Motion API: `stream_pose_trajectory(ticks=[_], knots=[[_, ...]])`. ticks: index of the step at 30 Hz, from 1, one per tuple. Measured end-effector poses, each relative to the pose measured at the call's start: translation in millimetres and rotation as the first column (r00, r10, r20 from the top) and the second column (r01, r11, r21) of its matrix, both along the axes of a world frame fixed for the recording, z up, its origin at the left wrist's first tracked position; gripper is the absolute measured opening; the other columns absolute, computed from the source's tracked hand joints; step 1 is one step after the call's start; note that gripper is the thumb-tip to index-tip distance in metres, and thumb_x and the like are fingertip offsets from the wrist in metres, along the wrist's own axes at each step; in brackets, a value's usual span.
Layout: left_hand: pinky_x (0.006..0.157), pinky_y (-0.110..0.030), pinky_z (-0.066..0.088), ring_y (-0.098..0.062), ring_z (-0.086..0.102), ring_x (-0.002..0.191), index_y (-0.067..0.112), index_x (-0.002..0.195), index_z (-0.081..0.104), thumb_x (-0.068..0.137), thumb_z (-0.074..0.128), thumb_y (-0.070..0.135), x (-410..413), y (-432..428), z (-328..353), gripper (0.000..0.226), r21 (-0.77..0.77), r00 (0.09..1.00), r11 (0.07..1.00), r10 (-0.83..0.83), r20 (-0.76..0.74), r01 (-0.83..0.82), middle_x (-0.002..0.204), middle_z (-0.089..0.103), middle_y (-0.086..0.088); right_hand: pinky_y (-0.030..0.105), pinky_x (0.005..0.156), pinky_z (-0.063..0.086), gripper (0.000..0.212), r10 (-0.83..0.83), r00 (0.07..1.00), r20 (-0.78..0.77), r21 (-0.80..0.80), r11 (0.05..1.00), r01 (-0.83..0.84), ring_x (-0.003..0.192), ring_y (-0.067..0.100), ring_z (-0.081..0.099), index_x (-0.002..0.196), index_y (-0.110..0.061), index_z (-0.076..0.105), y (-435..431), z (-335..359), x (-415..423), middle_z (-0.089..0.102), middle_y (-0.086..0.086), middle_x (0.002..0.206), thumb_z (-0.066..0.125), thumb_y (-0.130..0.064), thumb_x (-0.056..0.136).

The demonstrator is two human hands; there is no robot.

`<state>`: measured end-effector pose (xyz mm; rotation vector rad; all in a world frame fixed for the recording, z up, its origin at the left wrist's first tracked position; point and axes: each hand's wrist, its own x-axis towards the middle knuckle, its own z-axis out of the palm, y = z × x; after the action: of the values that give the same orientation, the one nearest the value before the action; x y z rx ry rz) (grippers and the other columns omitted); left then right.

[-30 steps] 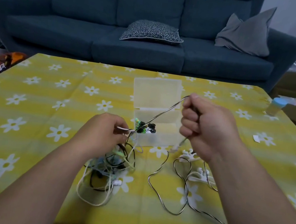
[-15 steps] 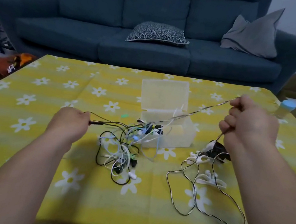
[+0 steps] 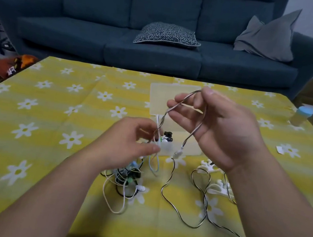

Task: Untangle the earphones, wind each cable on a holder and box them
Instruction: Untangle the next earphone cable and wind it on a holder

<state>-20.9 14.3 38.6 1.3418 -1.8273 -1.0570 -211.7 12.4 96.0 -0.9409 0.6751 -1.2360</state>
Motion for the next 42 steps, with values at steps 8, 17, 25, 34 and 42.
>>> stream_pose_trajectory(ticks=[8, 17, 25, 34, 42], knots=[[0.069, -0.036, 0.049, -0.018, 0.058, 0.062, 0.028, 0.119, 0.061, 0.086, 0.067, -0.003, 7.7, -5.9, -3.9, 0.046, -0.005, 0.966, 0.995, 0.097, -0.240, -0.101, 0.070, 0.050, 0.003, 0.045, 0.079, 0.060, 0.039, -0.151, 0.967, 0.207, 0.004, 0.988, 0.153, 0.093, 0.027, 0.071, 0.067, -0.011, 0.046, -7.6, 8.2, -23.8, 0.065, 0.010, 0.088, 0.041, -0.027, 0.102], [0.063, -0.036, 0.052, -0.020, 0.066, 0.074, 0.020, 0.096, 0.050, 0.080, 0.068, -0.010, 27.6, -5.2, -3.9, 0.038, -0.041, 0.993, 0.993, 0.113, 0.018, -0.113, 0.087, 0.071, 0.000, 0.043, 0.072, 0.060, 0.040, -0.299, 0.943, 0.148, 0.060, 0.954, 0.293, 0.084, 0.025, 0.070, 0.068, -0.012, 0.046, -14.3, -2.9, -29.6, 0.063, 0.008, 0.082, 0.040, -0.027, 0.104], [0.060, -0.030, 0.040, -0.012, 0.050, 0.058, 0.020, 0.074, 0.072, 0.090, 0.069, 0.024, 41.1, -6.6, -12.7, 0.016, -0.067, 0.947, 0.990, 0.139, 0.290, -0.125, 0.068, 0.065, -0.003, 0.039, 0.071, 0.059, 0.040, -0.304, 0.947, 0.103, 0.091, 0.951, 0.295, 0.077, 0.024, 0.068, 0.068, -0.013, 0.048, -15.5, -1.8, -29.5, 0.063, 0.007, 0.076, 0.041, -0.028, 0.105], [0.081, -0.022, 0.049, -0.009, 0.068, 0.101, 0.000, 0.078, 0.071, 0.069, 0.055, 0.016, 32.6, -0.1, 6.0, 0.025, 0.211, 0.966, 0.975, 0.114, -0.234, -0.064, 0.100, 0.076, 0.002, 0.044, 0.077, 0.060, 0.040, -0.262, 0.965, 0.031, 0.091, 0.962, 0.258, 0.073, 0.025, 0.068, 0.068, -0.012, 0.048, -12.3, -2.4, -24.6, 0.063, 0.007, 0.074, 0.042, -0.026, 0.105], [0.070, -0.024, 0.051, -0.009, 0.065, 0.093, 0.022, 0.090, 0.067, 0.079, 0.058, -0.004, 13.9, -0.9, -4.9, 0.029, 0.008, 0.980, 0.993, 0.112, 0.167, -0.115, 0.094, 0.068, 0.007, 0.042, 0.071, 0.060, 0.038, -0.116, 0.953, -0.280, -0.010, 0.993, 0.118, 0.090, 0.024, 0.068, 0.072, -0.010, 0.060, -0.1, 5.5, -20.3, 0.063, 0.011, 0.094, 0.045, -0.025, 0.103]])
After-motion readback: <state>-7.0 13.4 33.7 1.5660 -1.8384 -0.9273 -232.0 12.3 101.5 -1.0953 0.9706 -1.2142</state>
